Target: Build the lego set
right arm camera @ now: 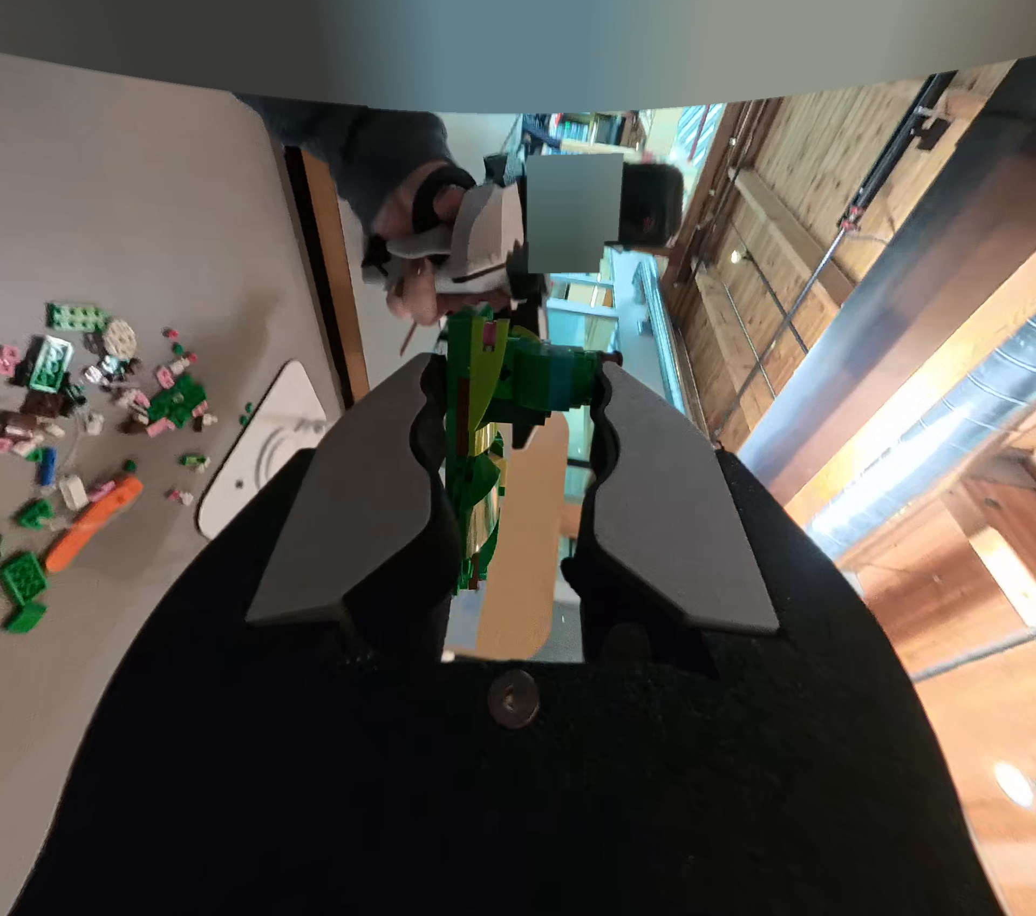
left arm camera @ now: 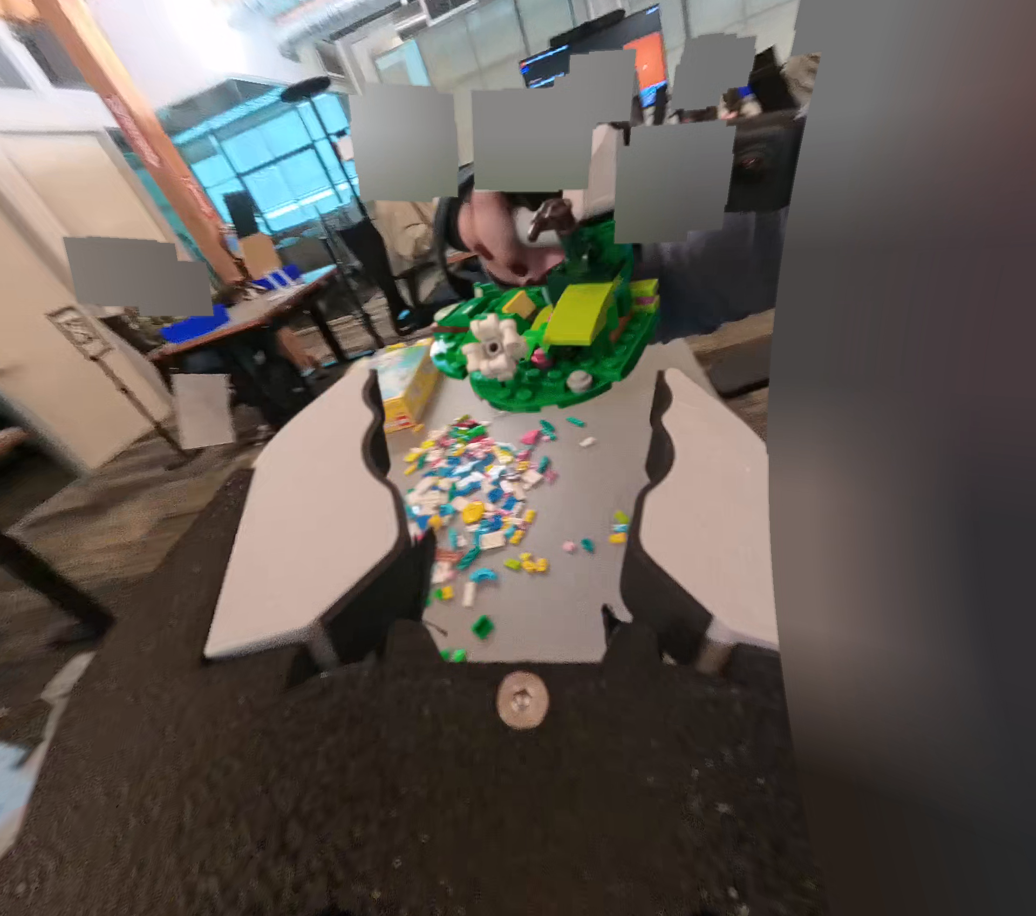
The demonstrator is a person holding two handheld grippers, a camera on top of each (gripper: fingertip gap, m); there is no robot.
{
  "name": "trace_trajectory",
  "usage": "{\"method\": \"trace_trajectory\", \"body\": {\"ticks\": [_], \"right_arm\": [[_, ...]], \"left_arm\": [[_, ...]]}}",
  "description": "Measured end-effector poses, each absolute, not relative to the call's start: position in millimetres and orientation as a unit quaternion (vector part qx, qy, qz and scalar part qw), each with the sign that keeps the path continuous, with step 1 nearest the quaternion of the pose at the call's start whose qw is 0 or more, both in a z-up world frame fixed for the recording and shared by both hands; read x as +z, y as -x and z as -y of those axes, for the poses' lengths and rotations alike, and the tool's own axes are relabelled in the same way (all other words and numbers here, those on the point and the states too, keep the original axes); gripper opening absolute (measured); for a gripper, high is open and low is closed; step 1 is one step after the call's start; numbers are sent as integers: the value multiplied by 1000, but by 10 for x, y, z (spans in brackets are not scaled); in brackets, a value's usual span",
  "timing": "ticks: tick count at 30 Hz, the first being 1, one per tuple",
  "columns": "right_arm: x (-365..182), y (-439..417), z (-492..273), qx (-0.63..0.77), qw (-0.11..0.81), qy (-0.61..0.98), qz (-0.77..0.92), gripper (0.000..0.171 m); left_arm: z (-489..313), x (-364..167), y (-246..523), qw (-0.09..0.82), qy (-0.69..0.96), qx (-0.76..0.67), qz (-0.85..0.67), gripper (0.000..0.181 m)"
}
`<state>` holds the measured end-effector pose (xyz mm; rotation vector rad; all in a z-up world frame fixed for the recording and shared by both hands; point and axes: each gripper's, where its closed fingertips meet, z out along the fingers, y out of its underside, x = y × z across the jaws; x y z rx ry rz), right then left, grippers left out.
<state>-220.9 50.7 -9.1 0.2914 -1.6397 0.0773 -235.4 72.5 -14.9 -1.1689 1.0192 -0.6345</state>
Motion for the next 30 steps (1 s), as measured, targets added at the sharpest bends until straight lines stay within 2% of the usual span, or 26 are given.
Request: {"method": "trace_trajectory", "body": {"ticks": [6, 12, 17, 21, 26, 30], "right_arm": [[-346, 2330, -213, 95, 665, -183, 717, 49], [-428, 2449, -34, 189, 650, -161, 718, 49], [-553, 2682, -179, 186, 648, -85, 734, 49], [-1143, 3022, -277, 117, 590, -10, 799, 49], [-2002, 3392, -144, 22, 544, -7, 839, 49], [-2434, 3587, -38, -7, 510, -4, 860, 49]], "left_arm": [[-487, -506, 2251, 630, 528, -374, -429, 92], [-312, -589, 2370, 661, 515, -417, -351, 93], [-289, -732, 2765, 726, 570, -294, -247, 92], [-185, -917, 3200, 757, 614, -167, -146, 89], [53, -1288, 3643, 742, 666, -60, -45, 81], [168, -1604, 3785, 684, 729, -30, -8, 81]]}}
